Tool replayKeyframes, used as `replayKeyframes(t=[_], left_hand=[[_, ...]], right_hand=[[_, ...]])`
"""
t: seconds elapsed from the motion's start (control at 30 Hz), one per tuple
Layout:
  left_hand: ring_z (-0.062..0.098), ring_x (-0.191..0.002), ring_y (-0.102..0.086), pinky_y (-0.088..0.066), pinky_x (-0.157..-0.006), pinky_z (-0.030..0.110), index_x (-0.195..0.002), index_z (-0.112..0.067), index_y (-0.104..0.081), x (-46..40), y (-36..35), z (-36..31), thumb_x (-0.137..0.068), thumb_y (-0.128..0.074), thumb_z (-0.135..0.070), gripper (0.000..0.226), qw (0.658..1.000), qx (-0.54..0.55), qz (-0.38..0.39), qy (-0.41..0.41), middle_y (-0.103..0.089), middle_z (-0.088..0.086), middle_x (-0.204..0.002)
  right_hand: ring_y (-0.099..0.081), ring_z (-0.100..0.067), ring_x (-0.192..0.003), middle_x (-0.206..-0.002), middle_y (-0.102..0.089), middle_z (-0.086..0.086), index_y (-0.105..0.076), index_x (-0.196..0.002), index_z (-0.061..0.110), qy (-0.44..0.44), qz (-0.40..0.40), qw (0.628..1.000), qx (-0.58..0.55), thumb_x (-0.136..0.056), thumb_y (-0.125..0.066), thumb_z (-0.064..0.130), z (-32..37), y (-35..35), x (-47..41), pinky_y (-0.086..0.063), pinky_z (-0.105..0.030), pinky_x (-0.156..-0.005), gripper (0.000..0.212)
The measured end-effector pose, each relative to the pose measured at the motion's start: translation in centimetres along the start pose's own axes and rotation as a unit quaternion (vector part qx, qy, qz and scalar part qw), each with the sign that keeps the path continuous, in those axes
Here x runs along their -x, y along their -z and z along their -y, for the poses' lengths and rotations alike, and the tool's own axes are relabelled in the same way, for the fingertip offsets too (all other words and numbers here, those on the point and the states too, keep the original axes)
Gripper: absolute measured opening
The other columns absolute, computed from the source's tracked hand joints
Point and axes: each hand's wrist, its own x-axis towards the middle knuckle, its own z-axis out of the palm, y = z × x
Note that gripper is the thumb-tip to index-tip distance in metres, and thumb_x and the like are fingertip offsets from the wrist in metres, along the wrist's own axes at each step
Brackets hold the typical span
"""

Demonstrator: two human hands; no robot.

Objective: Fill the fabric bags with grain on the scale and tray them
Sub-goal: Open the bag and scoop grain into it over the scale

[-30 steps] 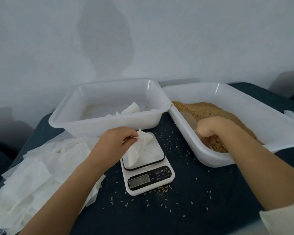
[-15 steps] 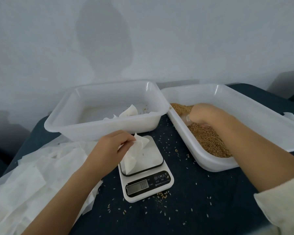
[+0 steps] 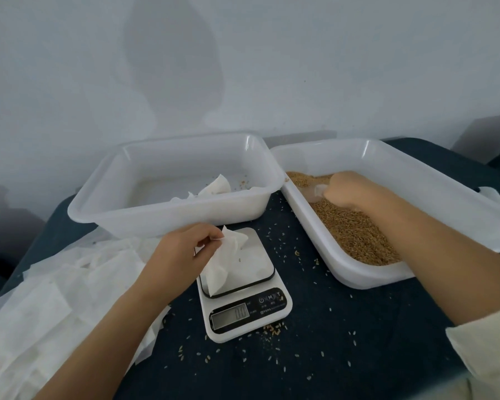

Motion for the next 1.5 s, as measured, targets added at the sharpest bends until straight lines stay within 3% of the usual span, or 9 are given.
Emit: replayKeyframes(t=[0.23, 0.43, 0.63, 0.8, 0.87, 1.07, 1.17, 1.33, 1.5], left_hand=[[-0.007, -0.08, -0.054, -0.039, -0.072, 0.003, -0.087, -0.013, -0.069, -0.3, -0.1, -0.6, -0.083, -0.066, -0.005, 0.01, 1.0, 0.0, -0.005, -0.018, -0.056, -0.024, -0.077], [-0.001, -0.075, -0.052, -0.039, -0.071, 0.006, -0.09, -0.011, -0.07, -0.8, 0.6, -0.4, -0.087, -0.062, -0.01, 0.008, 0.999, -0.02, 0.006, -0.031, -0.063, -0.011, -0.084], [-0.002, -0.077, -0.056, -0.039, -0.069, 0.005, -0.085, -0.02, -0.07, -1.5, 1.2, 0.2, -0.085, -0.065, -0.017, 0.006, 0.999, -0.039, 0.012, 0.006, -0.065, -0.014, -0.08], [0.0, -0.071, -0.058, -0.043, -0.07, 0.011, -0.083, -0.017, -0.071, -2.1, 1.6, 0.5, -0.085, -0.065, -0.016, 0.006, 0.998, -0.048, 0.035, 0.016, -0.063, -0.017, -0.077], [0.001, -0.074, -0.058, -0.04, -0.07, 0.007, -0.084, -0.016, -0.071, -2.3, 2.1, 0.8, -0.085, -0.065, -0.016, 0.006, 0.997, -0.061, 0.044, 0.01, -0.065, -0.014, -0.079], [-0.002, -0.075, -0.055, -0.036, -0.073, 0.002, -0.088, -0.017, -0.072, -2.8, 3.8, 1.8, -0.086, -0.064, -0.015, 0.008, 0.994, -0.079, 0.077, -0.02, -0.069, -0.012, -0.087], [-0.002, -0.08, -0.054, -0.035, -0.073, 0.0, -0.088, -0.013, -0.073, -2.7, 3.9, 1.9, -0.086, -0.064, -0.015, 0.009, 0.991, -0.089, 0.092, -0.044, -0.069, -0.01, -0.089], [-0.002, -0.074, -0.055, -0.036, -0.072, 0.001, -0.09, -0.013, -0.073, -2.4, 4.0, 2.1, -0.086, -0.065, -0.013, 0.01, 0.989, -0.084, 0.106, -0.056, -0.068, -0.009, -0.087], [0.001, -0.074, -0.055, -0.037, -0.072, 0.002, -0.091, -0.009, -0.073, -2.2, 4.0, 2.1, -0.086, -0.065, -0.011, 0.01, 0.987, -0.075, 0.12, -0.072, -0.069, -0.004, -0.085]], right_hand=[[-0.052, -0.019, -0.065, -0.079, -0.057, -0.006, -0.062, -0.098, 0.004, 0.009, -0.047, 0.999, -0.013, -0.1, -0.039, 0.042, -2.1, 0.1, 0.3, -0.038, -0.028, -0.054, 0.044], [-0.052, -0.02, -0.061, -0.073, -0.058, -0.004, -0.061, -0.086, 0.007, 0.045, -0.078, 0.994, -0.061, -0.098, -0.036, 0.05, -3.6, -0.2, 1.8, -0.037, -0.028, -0.056, 0.051], [-0.058, -0.022, -0.063, -0.094, -0.07, -0.015, -0.063, -0.111, 0.008, 0.078, -0.104, 0.985, -0.115, -0.092, -0.041, 0.061, -4.5, 0.2, 3.5, -0.052, -0.037, -0.065, 0.06], [-0.065, -0.018, -0.064, -0.077, -0.07, 0.005, -0.067, -0.103, 0.038, 0.147, -0.103, 0.97, -0.166, -0.091, -0.052, 0.049, -4.3, 1.6, 5.4, -0.051, -0.032, -0.058, 0.022], [-0.063, -0.003, -0.061, -0.073, -0.069, 0.013, -0.065, -0.097, 0.047, 0.189, -0.087, 0.961, -0.185, -0.09, -0.054, 0.052, -3.8, 2.0, 6.2, -0.048, -0.024, -0.053, 0.014], [-0.059, 0.005, -0.059, -0.082, -0.069, 0.019, -0.058, -0.094, 0.066, 0.306, 0.004, 0.925, -0.225, -0.085, -0.056, 0.044, -1.7, 1.4, 7.7, -0.046, -0.027, -0.064, 0.023], [-0.062, -0.003, -0.069, -0.087, -0.069, 0.016, -0.056, -0.099, 0.065, 0.347, 0.032, 0.92, -0.177, -0.085, -0.055, 0.045, -1.0, 0.8, 7.7, -0.051, -0.025, -0.068, 0.025], [-0.051, 0.004, -0.057, -0.071, -0.063, 0.02, -0.061, -0.113, 0.051, 0.389, 0.058, 0.914, -0.096, -0.092, -0.056, 0.035, -0.7, 0.1, 7.3, -0.032, -0.017, -0.058, 0.027], [-0.053, 0.003, -0.058, -0.075, -0.065, 0.022, -0.055, -0.11, 0.064, 0.399, 0.06, 0.912, -0.077, -0.089, -0.054, 0.043, -0.7, 0.7, 7.2, -0.034, -0.019, -0.058, 0.03]])
